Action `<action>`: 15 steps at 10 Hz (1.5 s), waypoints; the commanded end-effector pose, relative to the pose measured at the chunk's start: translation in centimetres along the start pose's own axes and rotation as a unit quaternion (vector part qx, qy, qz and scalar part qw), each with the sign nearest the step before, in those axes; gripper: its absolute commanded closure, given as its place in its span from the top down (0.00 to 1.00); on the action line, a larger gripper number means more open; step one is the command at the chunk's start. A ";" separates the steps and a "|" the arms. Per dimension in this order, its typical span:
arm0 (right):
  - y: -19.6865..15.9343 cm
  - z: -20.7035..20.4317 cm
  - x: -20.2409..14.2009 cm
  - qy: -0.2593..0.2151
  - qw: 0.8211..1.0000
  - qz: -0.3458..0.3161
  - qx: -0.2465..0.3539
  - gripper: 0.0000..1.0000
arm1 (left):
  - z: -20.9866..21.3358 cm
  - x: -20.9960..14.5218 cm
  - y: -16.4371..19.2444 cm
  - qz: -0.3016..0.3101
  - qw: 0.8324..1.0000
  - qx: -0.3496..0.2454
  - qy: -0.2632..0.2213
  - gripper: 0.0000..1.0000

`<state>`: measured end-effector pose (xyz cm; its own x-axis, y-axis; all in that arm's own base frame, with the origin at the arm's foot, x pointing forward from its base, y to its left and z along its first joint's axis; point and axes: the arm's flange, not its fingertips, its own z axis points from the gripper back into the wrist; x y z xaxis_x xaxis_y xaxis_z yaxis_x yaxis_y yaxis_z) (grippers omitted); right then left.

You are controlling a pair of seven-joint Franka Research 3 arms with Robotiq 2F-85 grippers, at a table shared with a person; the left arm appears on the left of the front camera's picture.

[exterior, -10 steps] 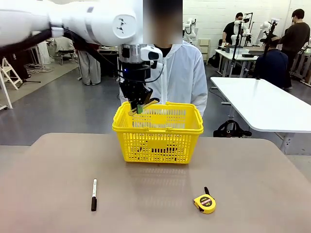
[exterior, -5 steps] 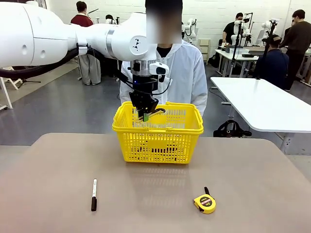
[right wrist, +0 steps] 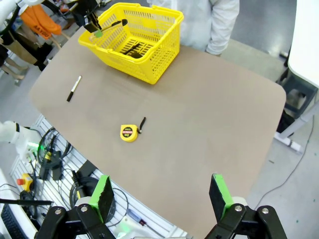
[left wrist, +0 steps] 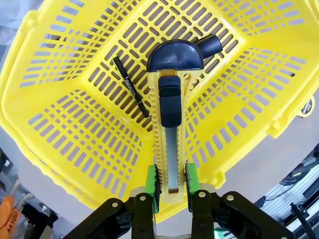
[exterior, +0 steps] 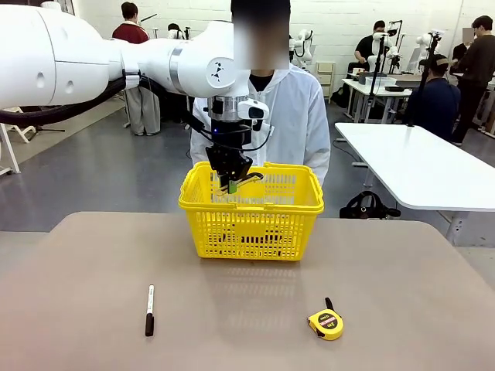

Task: Place the items the person wants into the basket.
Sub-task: Pick up the item the person points to and place it in the Market Basket.

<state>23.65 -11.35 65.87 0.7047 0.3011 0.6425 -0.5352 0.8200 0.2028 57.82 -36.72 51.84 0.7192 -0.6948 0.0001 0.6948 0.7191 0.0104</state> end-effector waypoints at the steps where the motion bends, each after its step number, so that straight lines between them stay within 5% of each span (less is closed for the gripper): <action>1: 0.0 -0.4 -0.3 0.001 1.000 0.003 0.003 1.00 | 0.1 0.0 0.0 0.000 1.000 0.000 -0.001 0.28; 11: 0.0 -0.4 -0.3 0.001 1.000 0.003 0.003 1.00 | -4.8 3.8 2.3 -0.038 0.999 -0.007 0.018 0.28; 12: 0.0 -0.4 -0.3 0.001 1.000 0.003 0.003 1.00 | -4.9 3.9 2.3 -0.040 0.999 -0.007 0.021 0.49; 13: 0.0 -0.4 -0.3 0.001 1.000 0.003 0.003 1.00 | -5.1 3.8 2.0 -0.040 0.999 -0.009 0.023 0.88; 14: 0.0 -0.4 -0.3 0.001 1.000 0.003 0.003 1.00 | -5.1 3.9 2.1 -0.042 0.999 -0.009 0.026 1.00; 15: 0.0 -0.4 -0.3 0.001 1.000 0.003 0.003 1.00 | -5.1 4.0 2.2 -0.043 0.999 -0.009 0.027 1.00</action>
<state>23.65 -11.36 65.87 0.7047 0.3011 0.6425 -0.5352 0.8200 0.2028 61.08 -37.40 46.10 0.6799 -0.7323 -0.0375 0.7318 0.6809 -0.0283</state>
